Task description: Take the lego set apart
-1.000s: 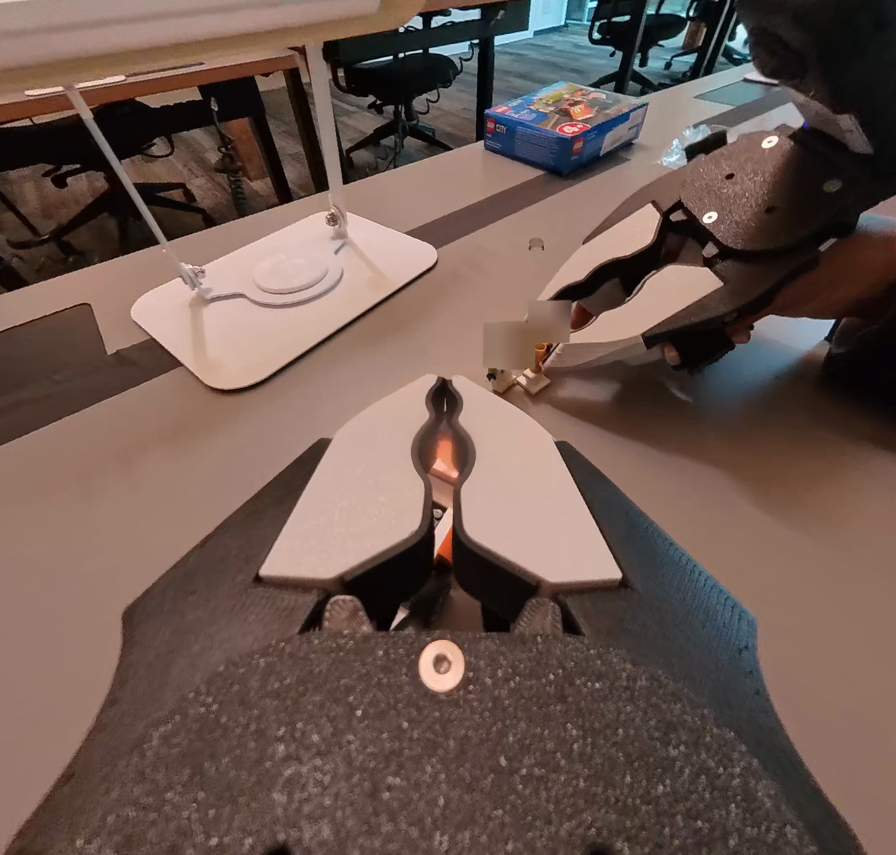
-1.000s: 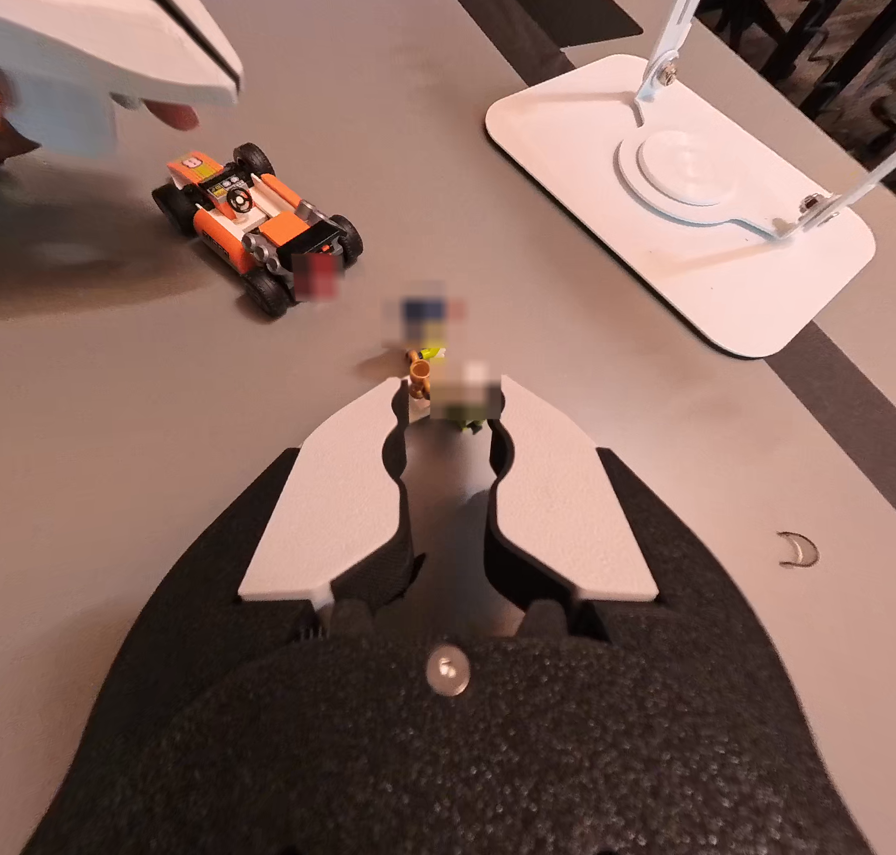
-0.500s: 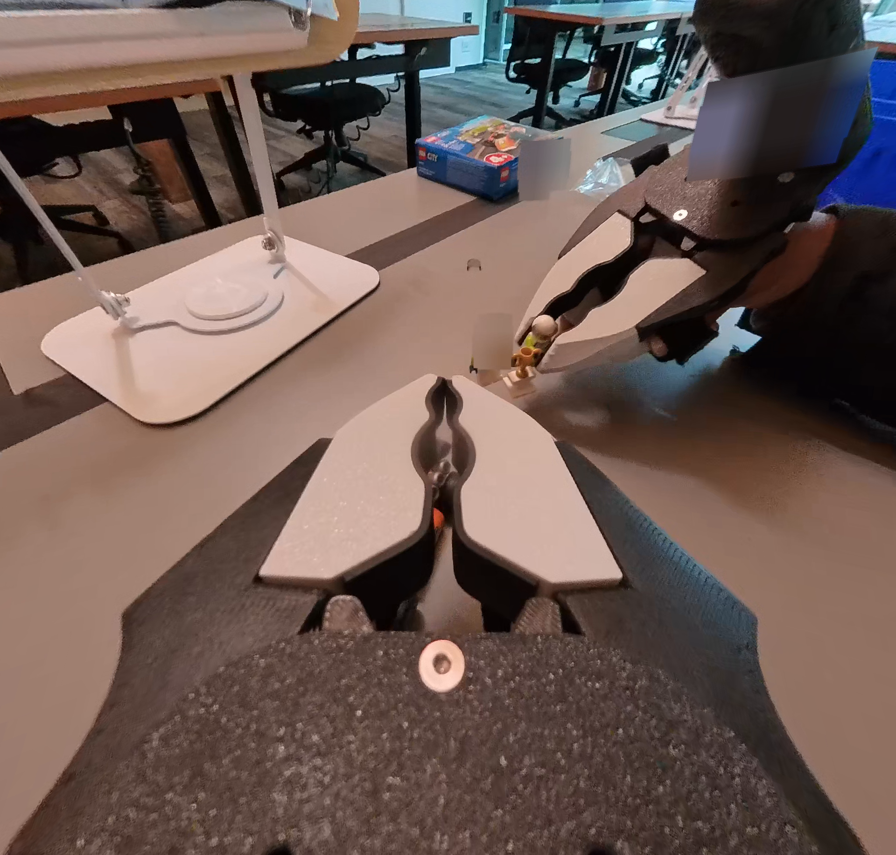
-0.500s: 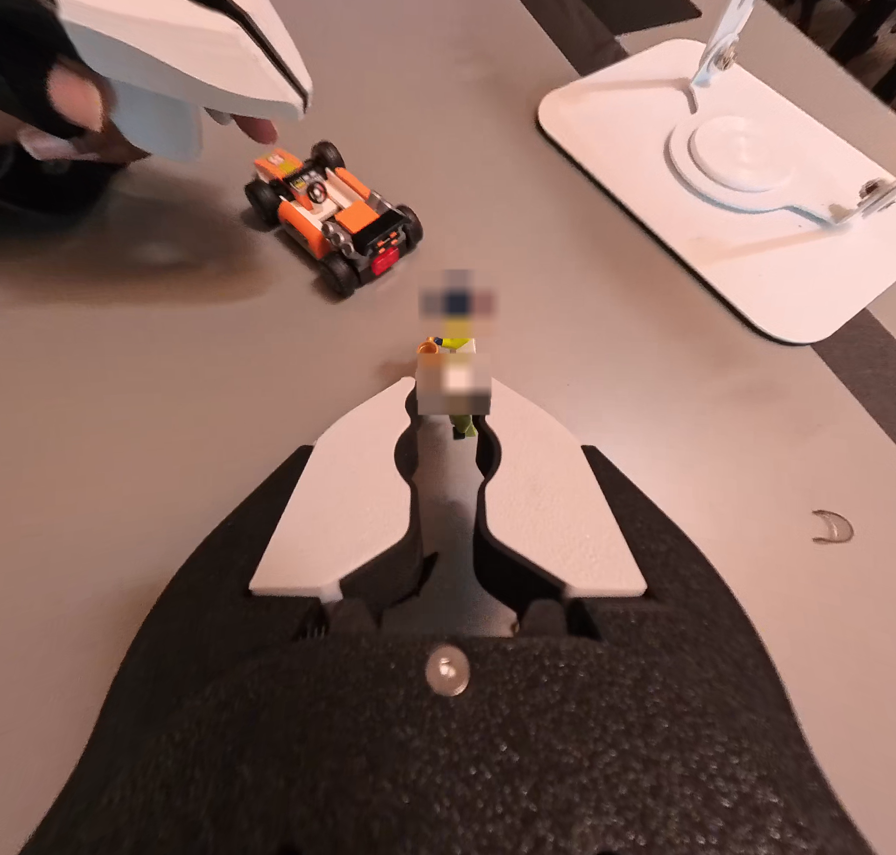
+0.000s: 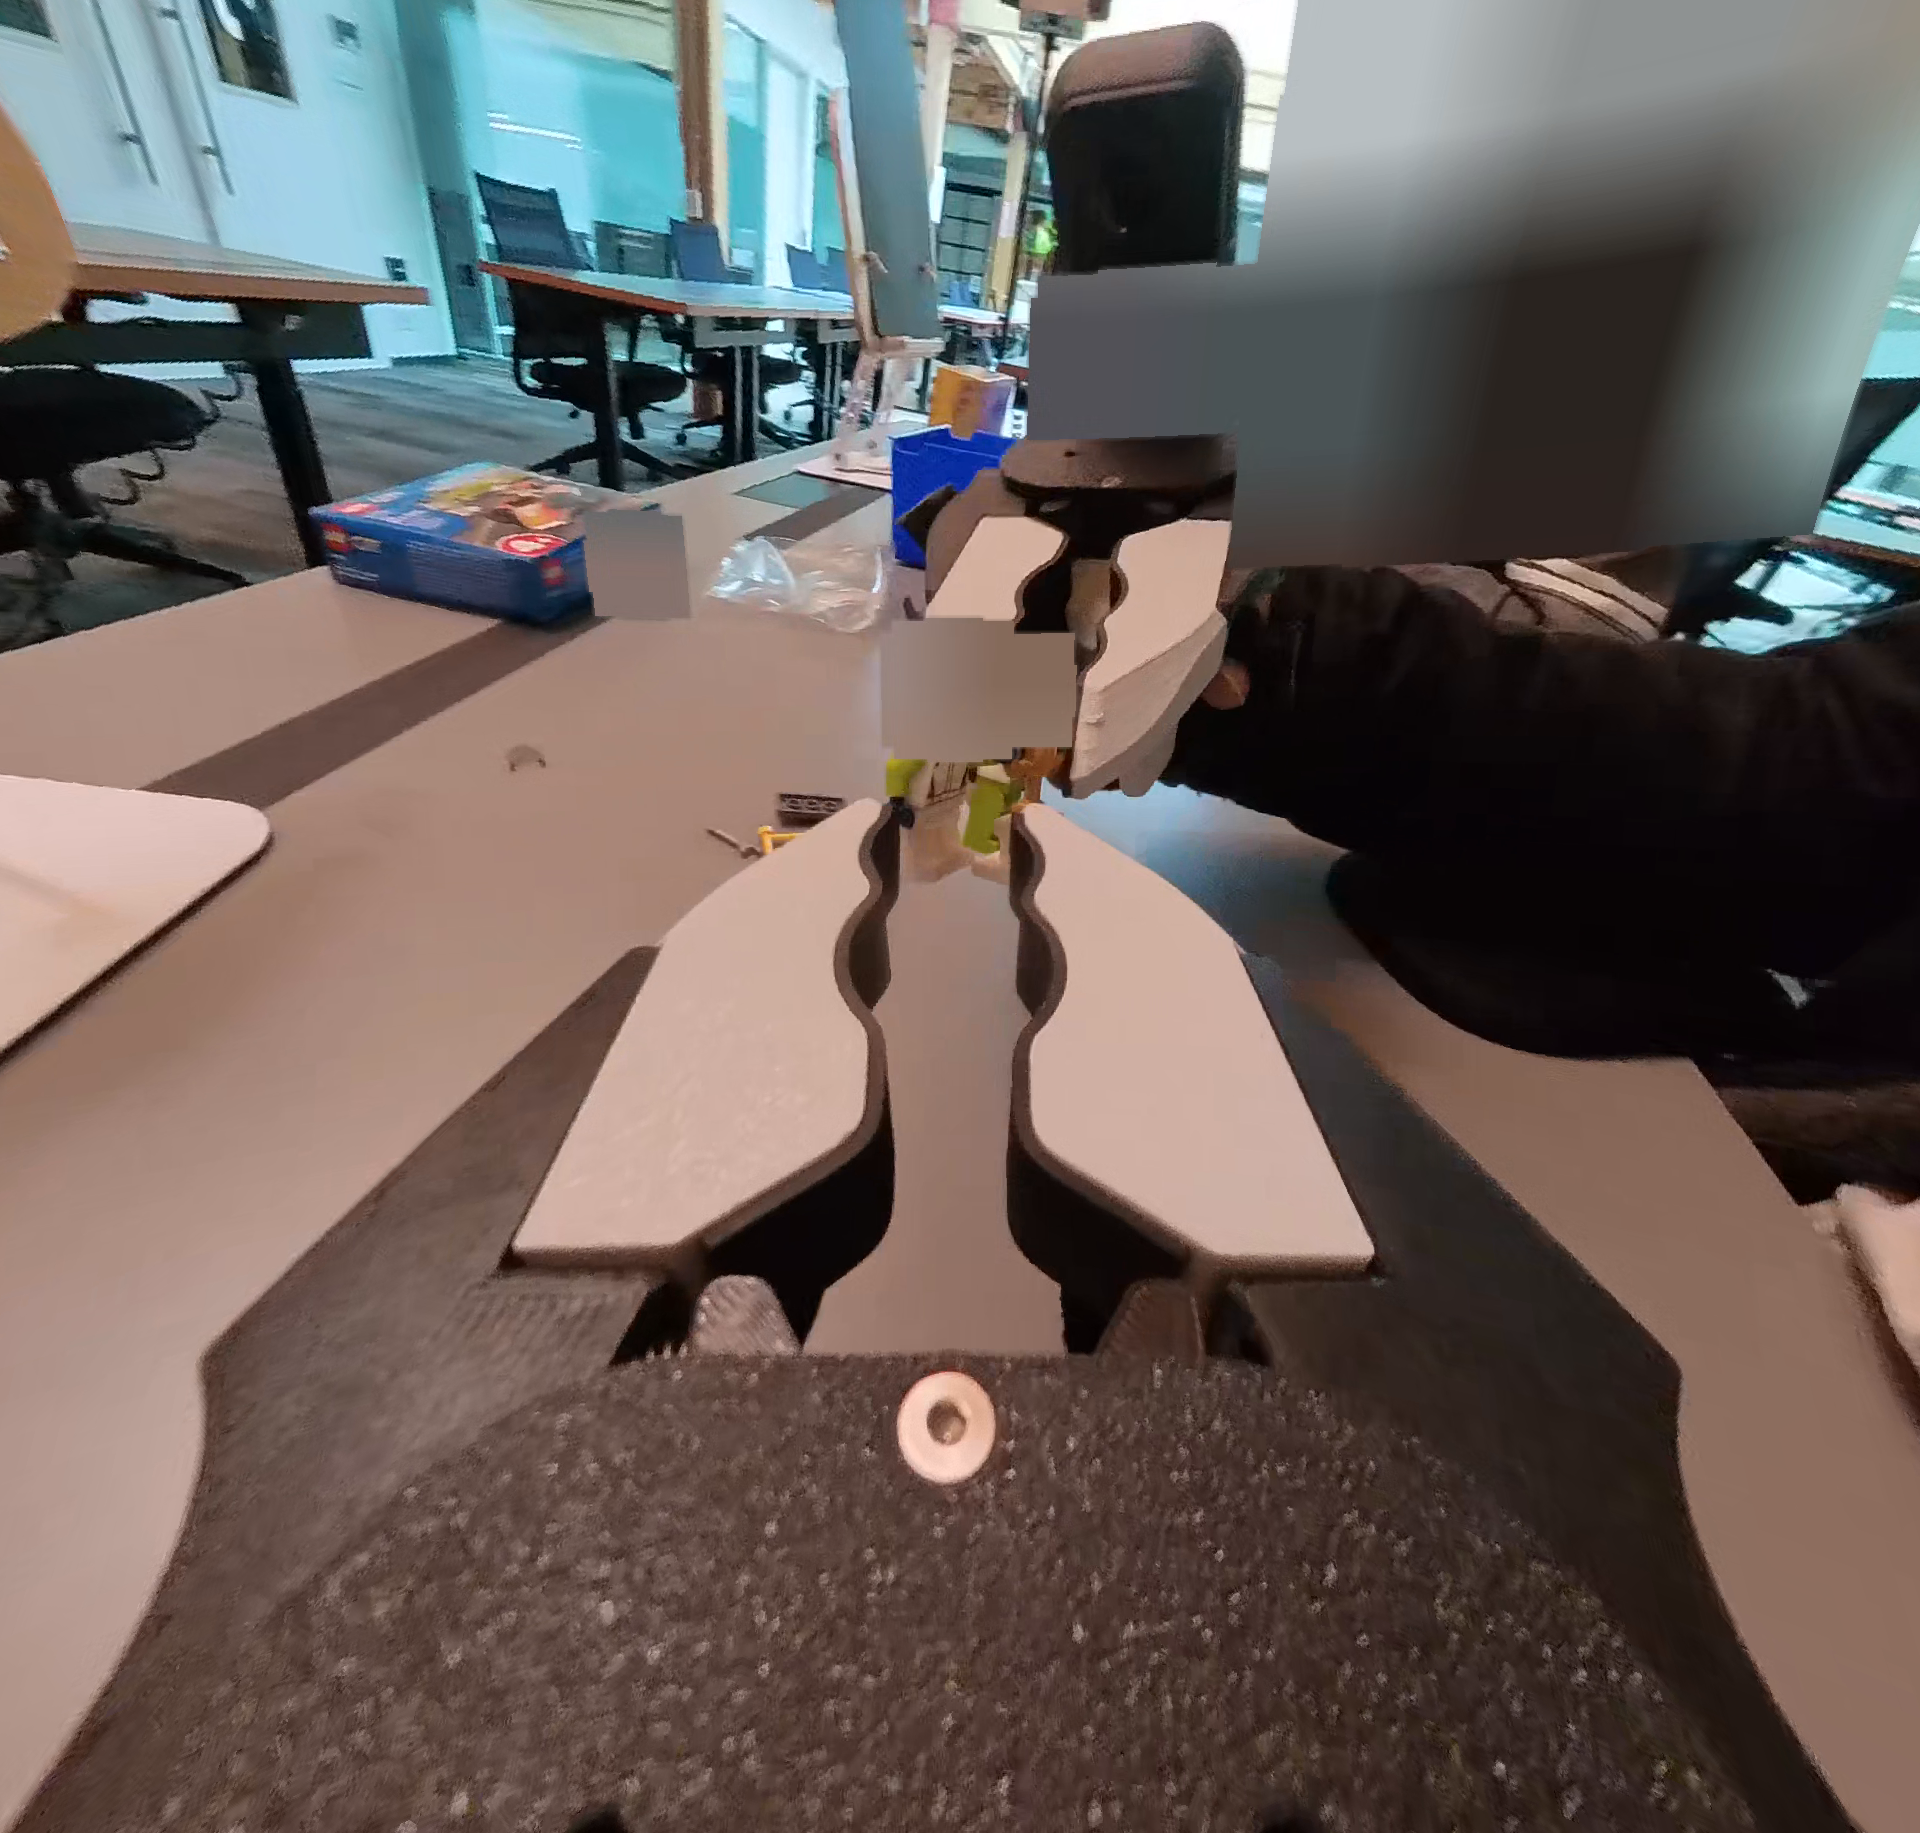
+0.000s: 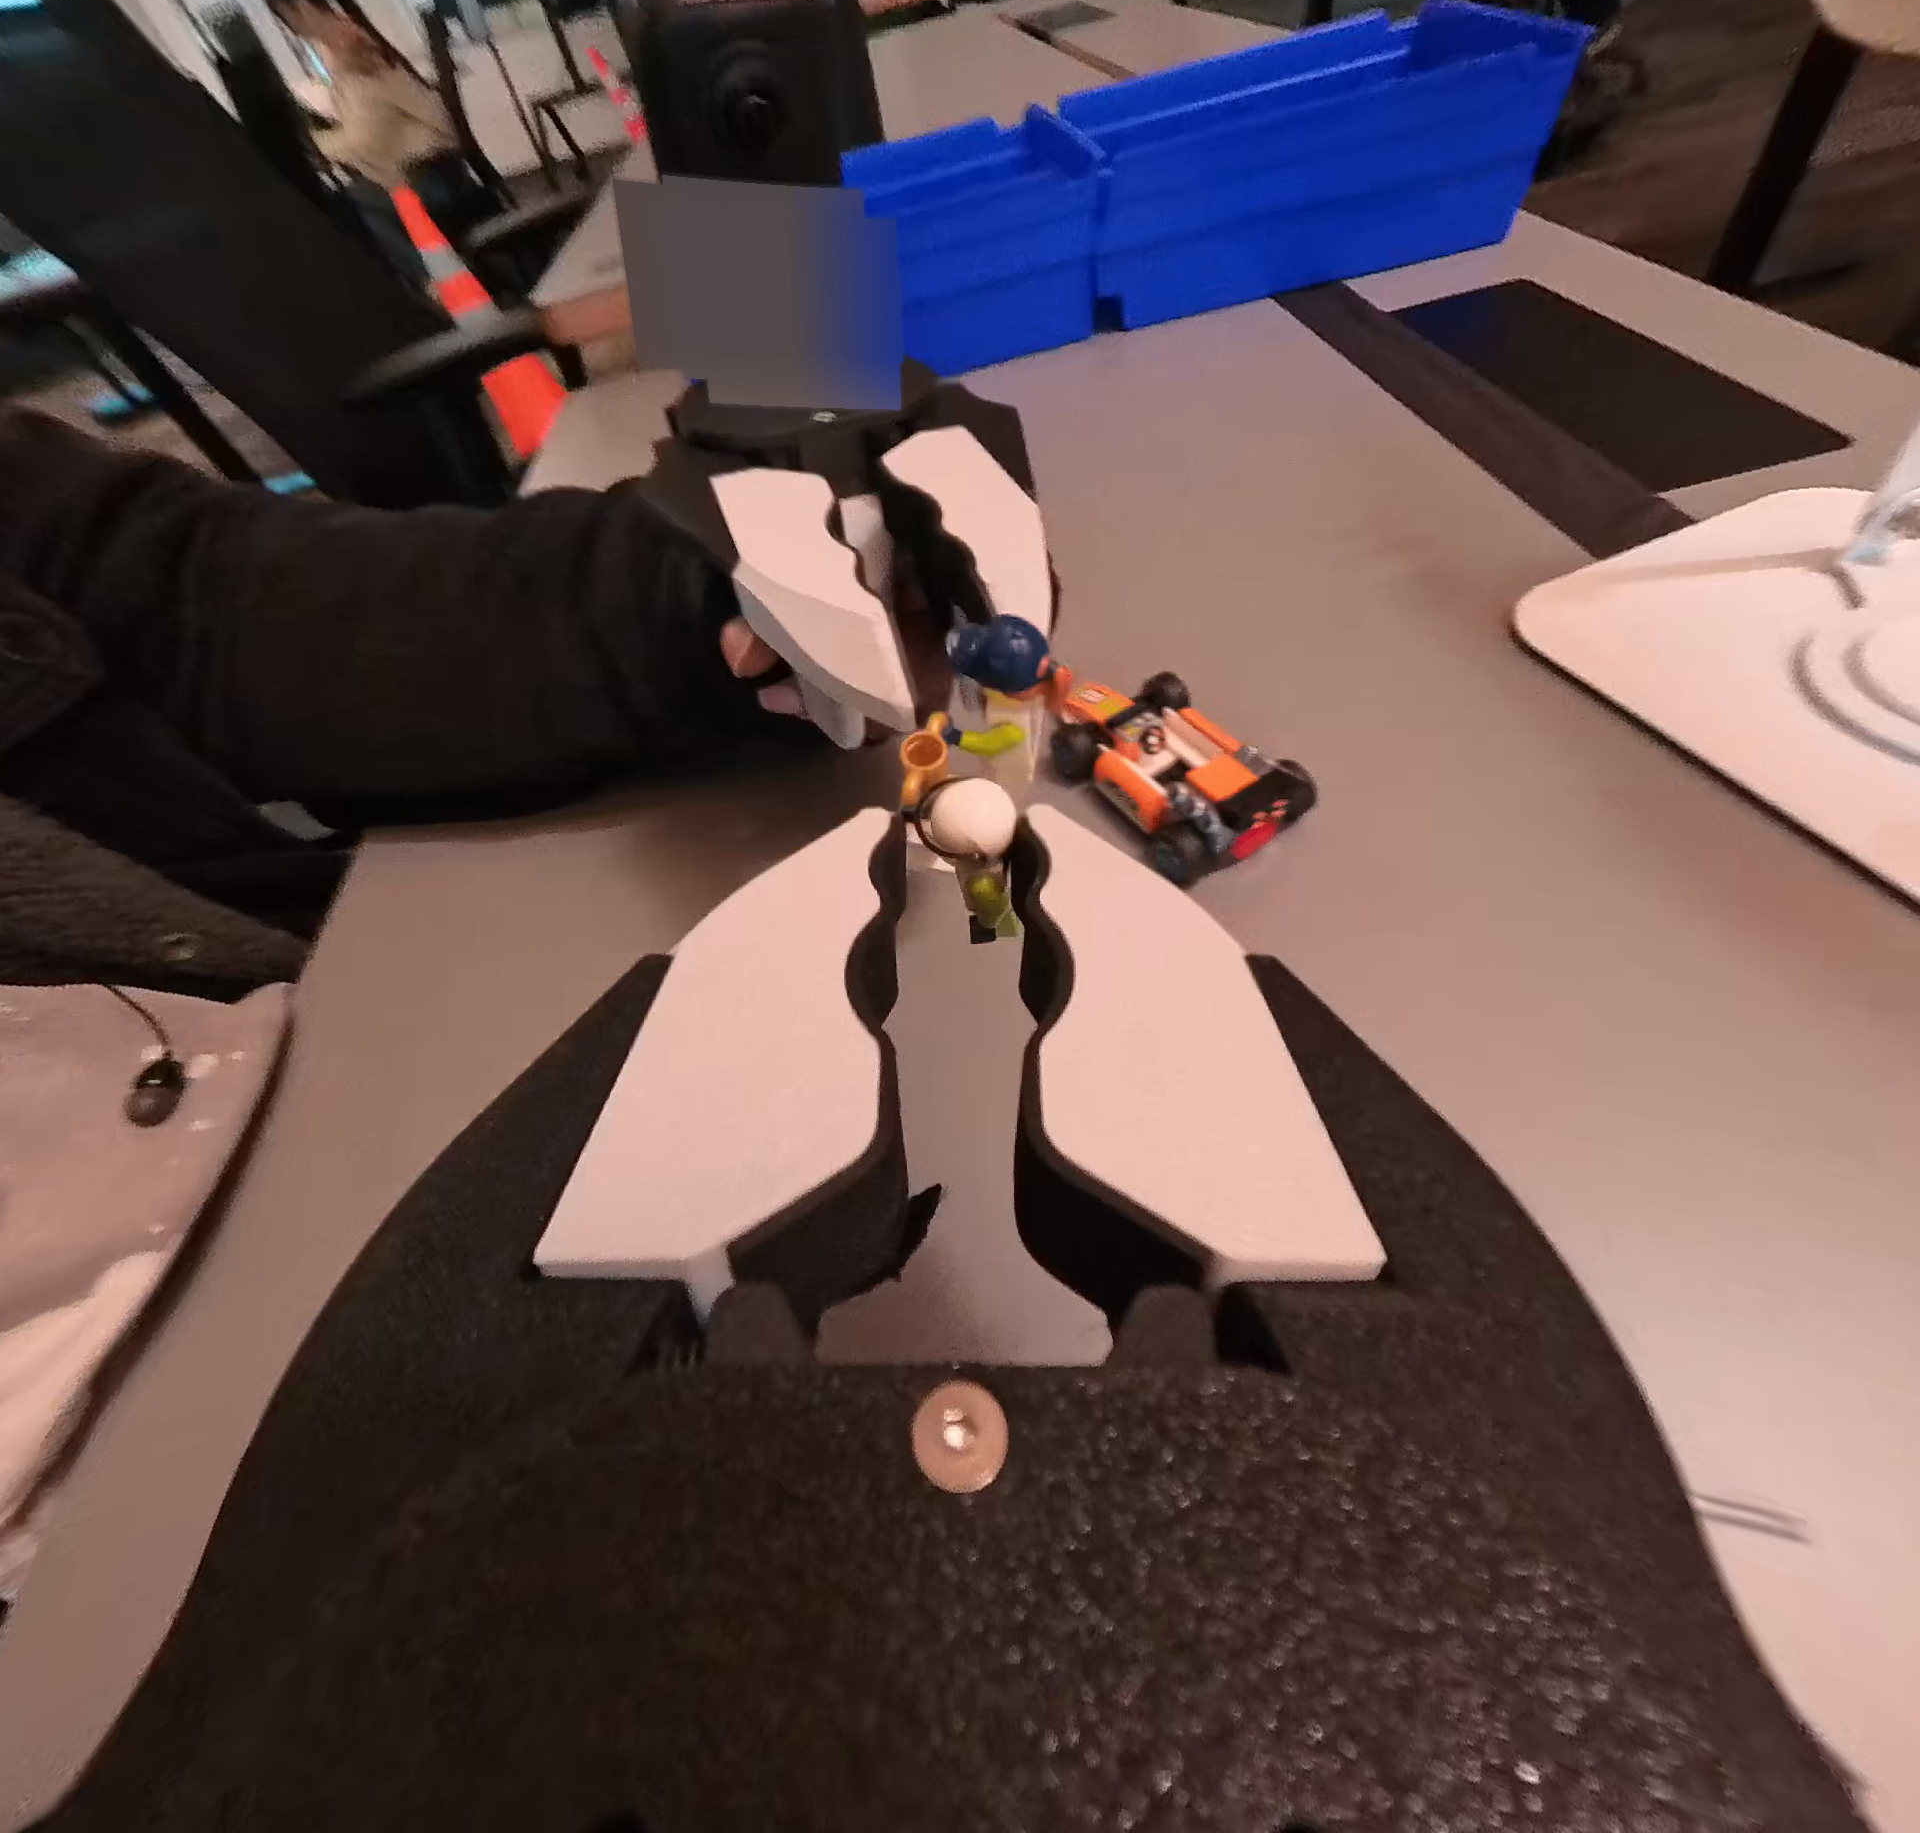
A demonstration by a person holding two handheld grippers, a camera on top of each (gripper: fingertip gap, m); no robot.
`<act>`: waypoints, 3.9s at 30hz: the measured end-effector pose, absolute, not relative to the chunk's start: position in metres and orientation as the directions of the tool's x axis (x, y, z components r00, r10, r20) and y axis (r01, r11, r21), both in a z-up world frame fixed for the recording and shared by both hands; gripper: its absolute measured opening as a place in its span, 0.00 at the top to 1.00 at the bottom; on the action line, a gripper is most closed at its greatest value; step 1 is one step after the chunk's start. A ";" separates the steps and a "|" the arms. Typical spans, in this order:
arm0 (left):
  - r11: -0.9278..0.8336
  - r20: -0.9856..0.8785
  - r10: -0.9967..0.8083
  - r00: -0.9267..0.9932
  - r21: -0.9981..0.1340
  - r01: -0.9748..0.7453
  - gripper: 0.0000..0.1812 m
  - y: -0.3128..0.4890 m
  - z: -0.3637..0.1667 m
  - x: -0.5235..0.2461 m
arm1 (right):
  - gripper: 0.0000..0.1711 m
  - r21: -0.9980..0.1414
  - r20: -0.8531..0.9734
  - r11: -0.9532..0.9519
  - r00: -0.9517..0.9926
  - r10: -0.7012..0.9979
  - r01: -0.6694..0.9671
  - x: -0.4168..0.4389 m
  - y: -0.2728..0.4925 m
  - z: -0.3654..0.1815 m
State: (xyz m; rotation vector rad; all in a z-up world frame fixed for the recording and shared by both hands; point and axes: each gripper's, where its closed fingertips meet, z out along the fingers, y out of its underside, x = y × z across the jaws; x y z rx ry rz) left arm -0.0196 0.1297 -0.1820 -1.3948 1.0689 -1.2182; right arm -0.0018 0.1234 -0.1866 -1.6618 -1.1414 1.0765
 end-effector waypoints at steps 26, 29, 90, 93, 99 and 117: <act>-0.293 0.303 -0.941 -0.151 -0.952 -0.086 0.96 0.090 -0.190 -0.009 | 0.91 -0.960 -0.225 -0.218 -0.021 0.974 0.176 -0.003 0.083 -0.191; -0.277 0.284 -0.953 -0.104 -0.958 -0.080 0.96 0.098 -0.190 -0.011 | 0.94 -0.960 -0.219 -0.222 0.036 0.975 0.172 0.002 0.093 -0.193; -0.262 0.199 -0.964 0.177 -0.836 -0.482 0.94 0.120 -0.274 0.000 | 0.95 -0.809 -0.087 -0.215 0.250 0.964 0.547 0.032 0.111 -0.260; -0.237 0.209 -0.972 0.111 -0.878 -0.415 0.91 0.111 -0.258 0.005 | 0.95 -0.836 -0.109 -0.212 0.226 0.968 0.506 0.026 0.108 -0.252; -0.208 0.218 -0.976 0.006 -0.920 -0.332 0.83 0.092 -0.241 0.018 | 0.96 -0.896 -0.183 -0.225 0.143 0.973 0.383 0.013 0.096 -0.229; -0.285 0.293 -0.956 0.014 -0.920 -0.270 0.90 0.100 -0.226 0.011 | 0.90 -0.942 -0.235 -0.261 0.141 0.962 0.211 0.017 0.103 -0.200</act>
